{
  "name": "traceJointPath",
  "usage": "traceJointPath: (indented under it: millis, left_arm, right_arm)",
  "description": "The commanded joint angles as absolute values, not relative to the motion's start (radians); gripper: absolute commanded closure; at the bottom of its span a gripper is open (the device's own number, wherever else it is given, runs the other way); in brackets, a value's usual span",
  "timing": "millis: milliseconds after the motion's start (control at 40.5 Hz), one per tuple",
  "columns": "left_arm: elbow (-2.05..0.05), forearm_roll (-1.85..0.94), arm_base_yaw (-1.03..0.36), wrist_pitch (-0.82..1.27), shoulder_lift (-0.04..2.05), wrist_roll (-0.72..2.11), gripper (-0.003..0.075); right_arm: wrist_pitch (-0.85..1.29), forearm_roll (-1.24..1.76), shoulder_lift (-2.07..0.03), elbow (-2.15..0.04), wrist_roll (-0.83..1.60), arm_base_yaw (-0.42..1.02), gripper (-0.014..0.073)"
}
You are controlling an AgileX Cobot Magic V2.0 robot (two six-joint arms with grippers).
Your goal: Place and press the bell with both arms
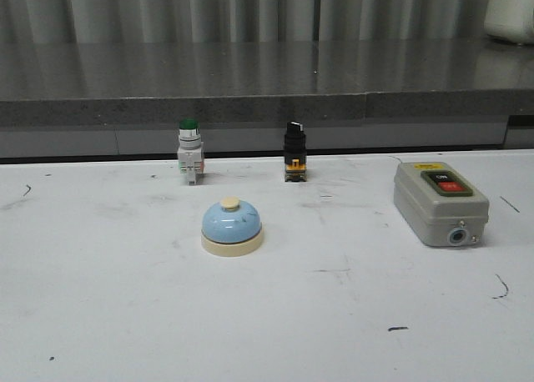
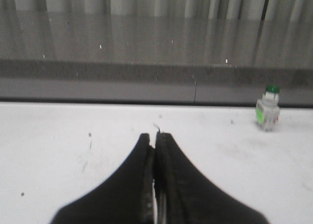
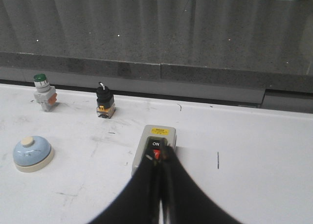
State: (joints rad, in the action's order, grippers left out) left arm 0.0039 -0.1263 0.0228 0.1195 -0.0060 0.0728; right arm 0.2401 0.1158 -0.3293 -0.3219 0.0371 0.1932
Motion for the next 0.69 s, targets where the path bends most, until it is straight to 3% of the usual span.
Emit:
traceJointPath:
  millis: [0, 667]
  left_arm:
    - [0.024, -0.127, 0.024, 0.026, -0.021, 0.069, 0.0740]
    - [0.028, -0.127, 0.024, 0.031, -0.021, 0.069, 0.0740]
  right_arm:
    - [0.163, 0.107, -0.337, -0.345, 0.048, 0.189, 0.0664]
    - [0.169, 0.107, -0.336, -0.345, 0.048, 0.189, 0.0664]
